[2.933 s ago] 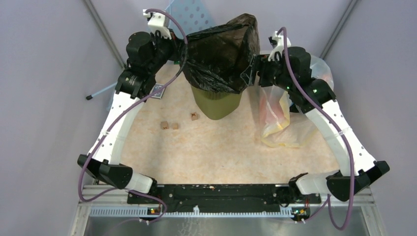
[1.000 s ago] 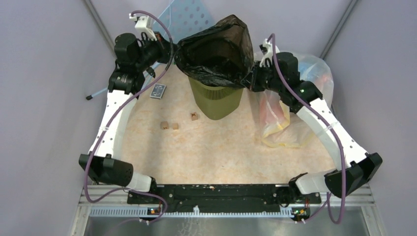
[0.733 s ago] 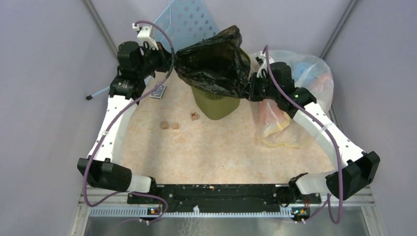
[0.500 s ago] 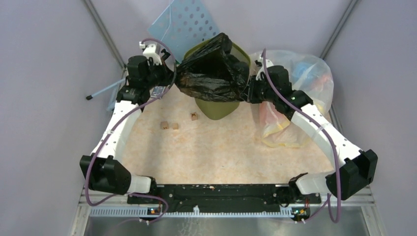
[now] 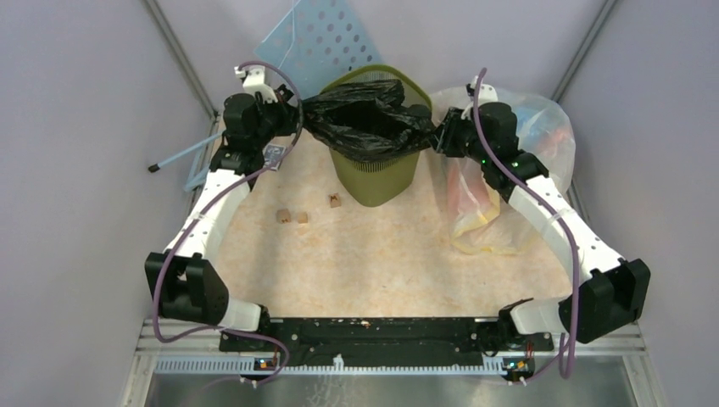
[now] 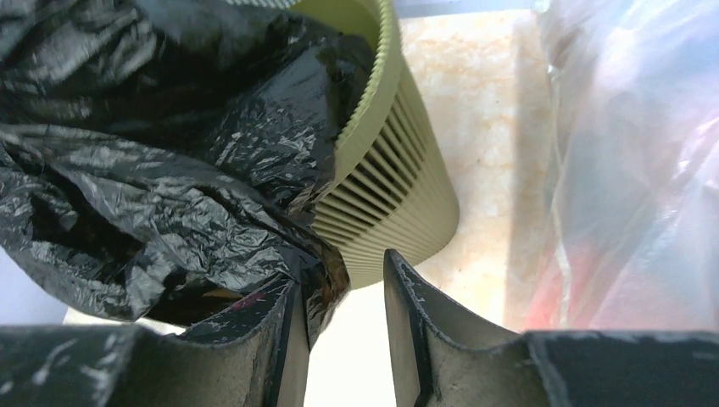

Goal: Put the trash bags into the trash bin

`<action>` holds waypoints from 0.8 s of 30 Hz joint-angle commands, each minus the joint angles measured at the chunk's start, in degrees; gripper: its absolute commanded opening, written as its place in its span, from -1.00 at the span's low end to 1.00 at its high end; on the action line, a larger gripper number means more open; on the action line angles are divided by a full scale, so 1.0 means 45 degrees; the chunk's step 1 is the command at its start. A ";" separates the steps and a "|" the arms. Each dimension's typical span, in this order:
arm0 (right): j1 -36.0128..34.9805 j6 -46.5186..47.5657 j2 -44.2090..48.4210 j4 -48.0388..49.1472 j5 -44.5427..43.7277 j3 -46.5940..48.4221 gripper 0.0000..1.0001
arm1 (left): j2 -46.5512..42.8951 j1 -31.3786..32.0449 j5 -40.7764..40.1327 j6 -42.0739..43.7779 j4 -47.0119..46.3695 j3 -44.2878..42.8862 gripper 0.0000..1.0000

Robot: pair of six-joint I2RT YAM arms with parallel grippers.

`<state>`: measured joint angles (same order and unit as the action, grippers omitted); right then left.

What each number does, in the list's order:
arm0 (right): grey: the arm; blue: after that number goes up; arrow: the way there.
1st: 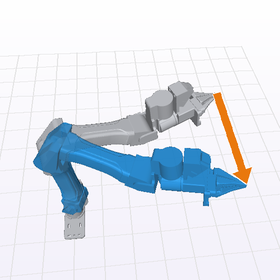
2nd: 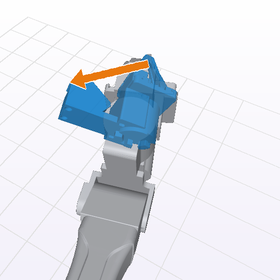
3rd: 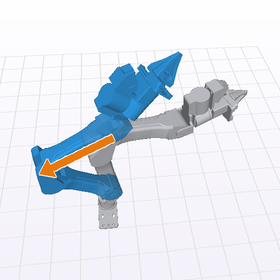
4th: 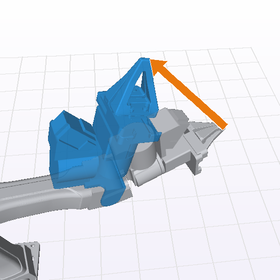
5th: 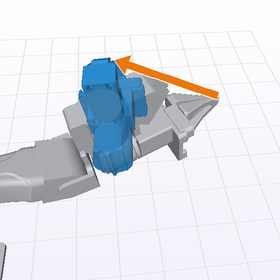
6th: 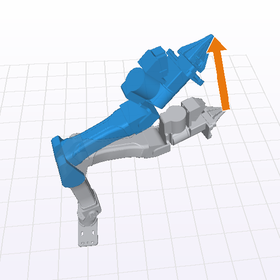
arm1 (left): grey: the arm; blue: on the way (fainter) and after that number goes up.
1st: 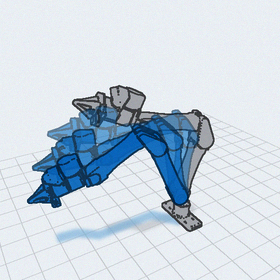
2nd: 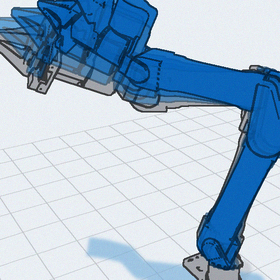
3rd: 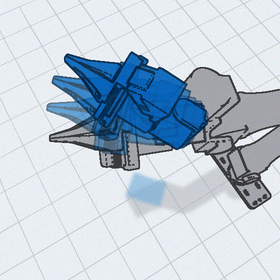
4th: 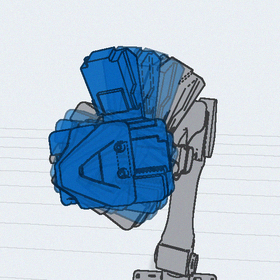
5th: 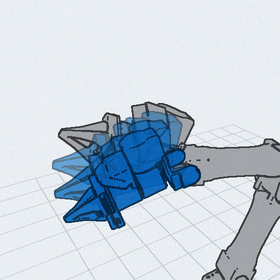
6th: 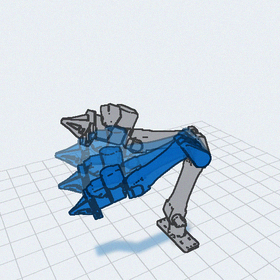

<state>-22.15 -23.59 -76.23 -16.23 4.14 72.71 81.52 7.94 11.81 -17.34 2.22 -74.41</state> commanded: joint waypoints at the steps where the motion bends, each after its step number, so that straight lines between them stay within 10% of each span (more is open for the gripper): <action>1: 0.0496 0.0037 -0.0179 0.0846 -0.0282 0.0437 -0.30 | 0.0678 -0.0066 -0.0217 -0.0385 -0.1550 -0.0861 -0.95; 11: 0.0799 0.0415 -0.1537 0.1734 0.1961 0.0563 -0.19 | 0.2759 -0.0061 0.2402 -0.1451 -0.2383 -0.1599 -0.49; 17: 0.0808 0.1154 -0.0331 0.6626 0.4909 -0.2179 -0.05 | 0.3702 -0.0066 0.6204 -0.1573 -0.4241 -0.1745 -0.18; 24: 0.0907 0.1998 0.0337 0.6724 0.3918 -0.2763 0.02 | 0.3939 -0.0066 0.6857 -0.2083 -0.4809 -0.1475 -0.15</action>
<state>-18.20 -17.54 -78.46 6.46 22.11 59.64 99.92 6.37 34.89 -24.60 -13.93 -80.01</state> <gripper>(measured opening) 0.504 0.420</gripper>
